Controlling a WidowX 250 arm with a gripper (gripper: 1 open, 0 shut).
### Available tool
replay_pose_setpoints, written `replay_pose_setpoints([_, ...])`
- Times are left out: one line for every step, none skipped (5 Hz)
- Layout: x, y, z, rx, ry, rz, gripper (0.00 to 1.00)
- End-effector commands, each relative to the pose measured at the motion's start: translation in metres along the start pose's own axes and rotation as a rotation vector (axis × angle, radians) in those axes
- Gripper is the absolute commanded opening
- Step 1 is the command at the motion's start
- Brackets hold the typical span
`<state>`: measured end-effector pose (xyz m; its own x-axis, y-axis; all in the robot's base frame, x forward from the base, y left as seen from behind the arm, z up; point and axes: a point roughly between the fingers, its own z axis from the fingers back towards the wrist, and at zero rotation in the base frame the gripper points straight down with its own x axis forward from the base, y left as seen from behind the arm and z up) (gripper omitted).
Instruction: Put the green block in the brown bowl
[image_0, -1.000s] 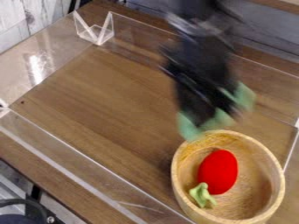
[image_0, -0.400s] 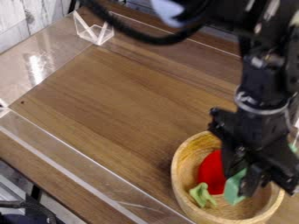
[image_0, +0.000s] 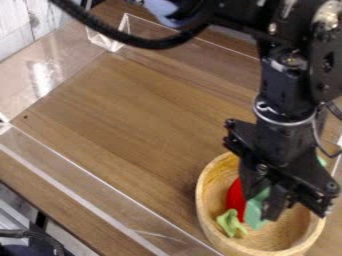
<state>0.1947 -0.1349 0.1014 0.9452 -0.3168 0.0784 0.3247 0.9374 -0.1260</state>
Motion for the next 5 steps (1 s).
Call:
replay_pose_setpoints([0.007,-0.008,0.016,-0.011,-0.063,-0.02,0.0])
replay_pose_setpoints([0.013,-0.002,0.013,-0.006,-0.073,0.005,0.0])
replay_pose_setpoints([0.017,0.004,0.009,-0.003,-0.083,0.03,0.0])
replay_pose_setpoints([0.019,-0.001,0.032,-0.01,-0.076,-0.03,0.0])
replay_pose_setpoints([0.02,-0.005,0.055,-0.029,-0.07,-0.117,0.0])
